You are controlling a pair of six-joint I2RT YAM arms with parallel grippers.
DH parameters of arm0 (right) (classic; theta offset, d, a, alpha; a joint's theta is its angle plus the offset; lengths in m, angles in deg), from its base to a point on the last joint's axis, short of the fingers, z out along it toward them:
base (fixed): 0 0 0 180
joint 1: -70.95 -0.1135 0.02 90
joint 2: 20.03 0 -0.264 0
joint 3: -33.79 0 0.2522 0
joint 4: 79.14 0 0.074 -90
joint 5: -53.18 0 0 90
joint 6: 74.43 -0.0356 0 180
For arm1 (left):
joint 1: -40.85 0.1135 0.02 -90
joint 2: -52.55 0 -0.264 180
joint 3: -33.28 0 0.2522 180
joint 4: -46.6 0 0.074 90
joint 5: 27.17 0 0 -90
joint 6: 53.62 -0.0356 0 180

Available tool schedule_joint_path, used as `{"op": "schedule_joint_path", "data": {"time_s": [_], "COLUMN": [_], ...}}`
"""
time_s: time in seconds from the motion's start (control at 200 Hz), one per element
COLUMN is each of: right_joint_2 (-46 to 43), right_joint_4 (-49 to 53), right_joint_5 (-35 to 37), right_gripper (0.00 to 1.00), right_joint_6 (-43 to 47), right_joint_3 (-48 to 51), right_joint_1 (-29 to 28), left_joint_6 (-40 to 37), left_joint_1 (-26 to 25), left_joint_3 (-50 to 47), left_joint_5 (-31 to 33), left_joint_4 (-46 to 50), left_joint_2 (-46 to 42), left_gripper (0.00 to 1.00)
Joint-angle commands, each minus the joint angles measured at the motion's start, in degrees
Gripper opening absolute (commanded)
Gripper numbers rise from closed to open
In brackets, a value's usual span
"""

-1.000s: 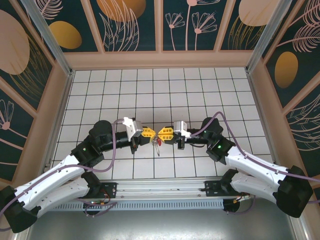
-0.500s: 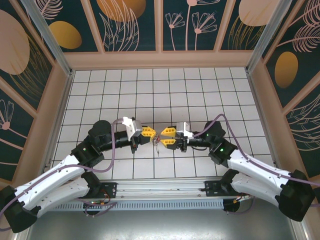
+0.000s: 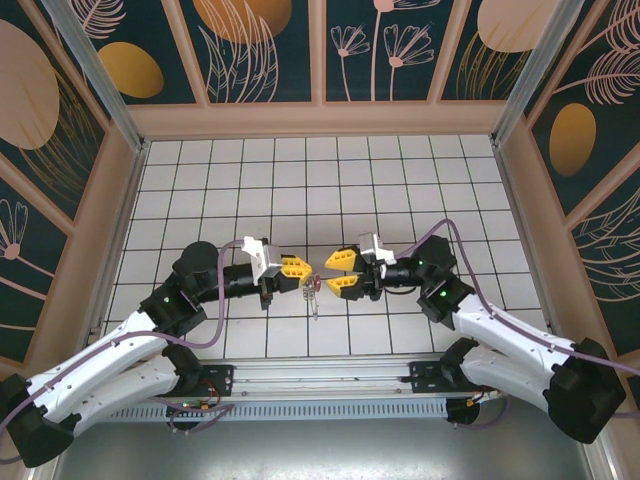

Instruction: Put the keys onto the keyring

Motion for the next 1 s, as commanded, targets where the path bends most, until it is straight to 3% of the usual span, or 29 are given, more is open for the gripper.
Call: {"op": "schedule_joint_path", "data": {"time_s": [0.0, 0.39, 0.996], "right_joint_2": [0.8, 5.1, 8.7], "right_joint_4": [-4.6, -14.2, -14.6], "right_joint_5": [-4.8, -7.5, -5.2], "right_gripper": [0.40, 0.40, 0.39], "right_joint_6": [-3.0, -7.7, -6.4], "right_joint_3": [-1.3, -2.1, -3.8], "right_joint_1": [0.3, 0.2, -1.1], "left_joint_6": [-1.0, -1.2, -1.1], "left_joint_1": [0.0, 0.0, 0.0], "left_joint_3": [1.6, 1.6, 1.5], "left_joint_5": [-1.8, -2.7, -3.9], "left_joint_4": [-4.0, -4.3, -5.3], "left_joint_2": [-0.4, 0.3, 0.8], "left_gripper": [0.00, 0.00, 0.00]}}
